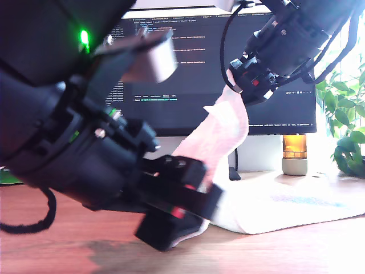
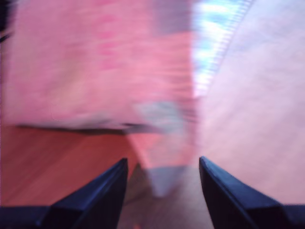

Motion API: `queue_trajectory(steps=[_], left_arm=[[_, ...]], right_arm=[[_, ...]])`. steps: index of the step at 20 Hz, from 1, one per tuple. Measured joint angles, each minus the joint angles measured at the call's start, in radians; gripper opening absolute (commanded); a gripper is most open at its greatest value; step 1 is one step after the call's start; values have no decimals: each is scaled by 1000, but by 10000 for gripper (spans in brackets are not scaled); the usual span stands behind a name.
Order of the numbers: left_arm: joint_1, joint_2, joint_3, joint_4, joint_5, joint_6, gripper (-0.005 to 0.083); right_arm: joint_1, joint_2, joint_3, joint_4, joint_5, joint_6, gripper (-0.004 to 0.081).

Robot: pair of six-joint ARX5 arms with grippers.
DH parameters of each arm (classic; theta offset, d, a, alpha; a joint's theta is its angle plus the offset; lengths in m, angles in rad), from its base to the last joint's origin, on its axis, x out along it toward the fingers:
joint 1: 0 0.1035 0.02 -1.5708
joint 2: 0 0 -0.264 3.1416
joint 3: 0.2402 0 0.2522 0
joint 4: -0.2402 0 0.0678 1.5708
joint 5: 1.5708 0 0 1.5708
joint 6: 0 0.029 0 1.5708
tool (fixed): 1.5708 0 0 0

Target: Fold the tea towel to a neat square and place it to the right

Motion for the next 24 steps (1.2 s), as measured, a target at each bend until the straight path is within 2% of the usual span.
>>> queue_trajectory(steps=[13,16,20,22,24], left_arm=[[39,7,2,24,77,77,424],[39,58,45,24,86,100,414],[39,94,82,14,70,141,280],[48,94,83,-31,67,145,252],[65,95,83,-70,67,151,162]], right_arm=[[0,0,0,3,0,26,-11],[0,0,0,3,-1,26,-11],[0,0,0,5,-1,26,-11],[0,0,0,6,-1,26,-11],[0,0,0,6,-1,26,-11]])
